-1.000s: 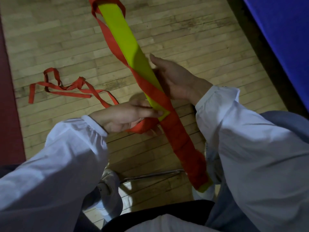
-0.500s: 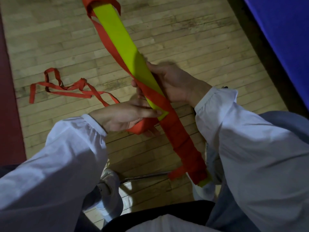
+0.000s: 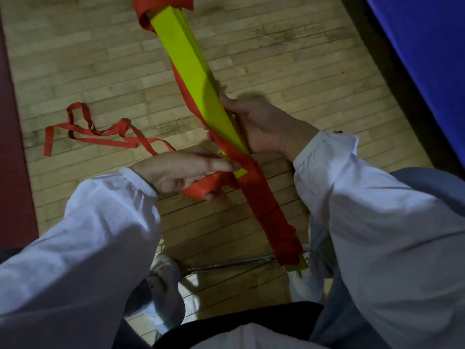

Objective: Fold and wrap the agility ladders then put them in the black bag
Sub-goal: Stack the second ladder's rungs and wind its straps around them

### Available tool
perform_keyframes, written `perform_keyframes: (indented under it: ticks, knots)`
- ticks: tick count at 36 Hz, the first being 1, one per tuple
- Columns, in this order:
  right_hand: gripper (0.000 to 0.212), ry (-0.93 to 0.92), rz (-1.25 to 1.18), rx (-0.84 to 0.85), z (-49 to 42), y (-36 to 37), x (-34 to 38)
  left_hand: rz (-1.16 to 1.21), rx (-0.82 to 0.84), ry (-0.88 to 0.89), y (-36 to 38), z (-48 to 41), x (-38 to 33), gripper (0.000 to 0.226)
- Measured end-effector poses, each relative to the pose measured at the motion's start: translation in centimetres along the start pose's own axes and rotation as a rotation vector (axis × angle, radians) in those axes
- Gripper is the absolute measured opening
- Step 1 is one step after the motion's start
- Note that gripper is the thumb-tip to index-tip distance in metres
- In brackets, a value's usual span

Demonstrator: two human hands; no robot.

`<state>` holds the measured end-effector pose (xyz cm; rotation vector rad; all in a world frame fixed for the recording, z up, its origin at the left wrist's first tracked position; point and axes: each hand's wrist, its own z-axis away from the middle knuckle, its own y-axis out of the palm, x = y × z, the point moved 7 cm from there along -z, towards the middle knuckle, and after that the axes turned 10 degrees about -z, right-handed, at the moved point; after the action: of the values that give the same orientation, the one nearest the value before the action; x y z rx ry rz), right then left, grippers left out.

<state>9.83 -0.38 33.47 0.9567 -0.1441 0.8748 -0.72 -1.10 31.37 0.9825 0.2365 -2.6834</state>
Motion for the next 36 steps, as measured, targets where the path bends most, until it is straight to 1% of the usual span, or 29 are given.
perform_keyframes:
  ticks: [4,5,7,9,10,11,13,16,19,20,21,25,26,28,30,34,36]
  knots:
    - [0.038,-0.016,0.025,-0.001,-0.2,0.2,-0.1,0.021,-0.011,0.02,0.3,0.3,-0.6,0.04]
    - [0.033,-0.027,0.049,-0.003,-0.3,0.1,-0.1,0.028,-0.007,0.024,0.4,0.5,-0.9,0.041]
    - [0.018,-0.061,0.103,-0.016,-0.3,-0.1,-0.2,0.035,0.047,0.026,1.0,1.3,-1.5,0.05]
    - [0.01,-0.083,0.113,-0.027,-0.3,-0.2,-0.2,0.022,0.067,0.034,1.4,1.9,-2.1,0.059]
    - [0.008,-0.091,0.111,-0.025,-0.3,-0.1,-0.2,0.01,0.047,0.038,1.4,2.0,-2.2,0.058]
    - [0.008,-0.098,0.111,-0.025,-0.3,-0.1,-0.2,0.001,0.019,0.044,1.4,2.1,-2.3,0.053]
    - [0.011,-0.113,0.126,-0.036,-0.4,-0.2,-0.1,-0.006,-0.023,0.068,1.4,2.1,-2.3,0.038]
    - [0.018,-0.156,0.175,-0.064,-0.4,-0.4,0.1,0.023,-0.042,0.105,1.5,2.2,-2.6,0.027]
    - [0.013,-0.166,0.183,-0.092,-0.1,-0.3,0.2,0.046,-0.03,0.154,1.6,2.4,-3.1,0.019]
    - [0.012,-0.16,0.185,-0.099,-0.1,-0.2,0.2,0.052,-0.023,0.169,1.6,2.4,-3.2,0.018]
    - [0.016,-0.149,0.188,-0.104,0.0,-0.2,0.2,0.058,-0.016,0.179,1.6,2.5,-3.3,0.019]
    - [0.041,-0.072,0.172,-0.061,0.0,0.3,0.2,0.085,0.014,0.19,1.8,2.6,-3.5,0.027]
    - [0.044,-0.058,0.156,-0.058,0.0,0.3,0.1,0.101,0.023,0.184,1.9,2.6,-3.4,0.031]
    - [0.044,-0.047,0.069,-0.048,0.1,0.7,0.0,0.126,0.038,0.172,2.1,2.6,-3.3,0.038]
    - [0.044,-0.051,-0.038,-0.024,0.3,1.1,-0.1,0.124,0.044,0.172,2.2,2.6,-3.3,0.04]
    - [0.039,0.013,-0.012,-0.015,0.5,1.3,-0.6,0.107,0.065,0.165,2.3,2.5,-3.3,0.041]
    - [0.038,0.027,-0.01,-0.039,0.6,1.2,-0.7,0.119,0.086,0.148,2.4,2.5,-3.2,0.044]
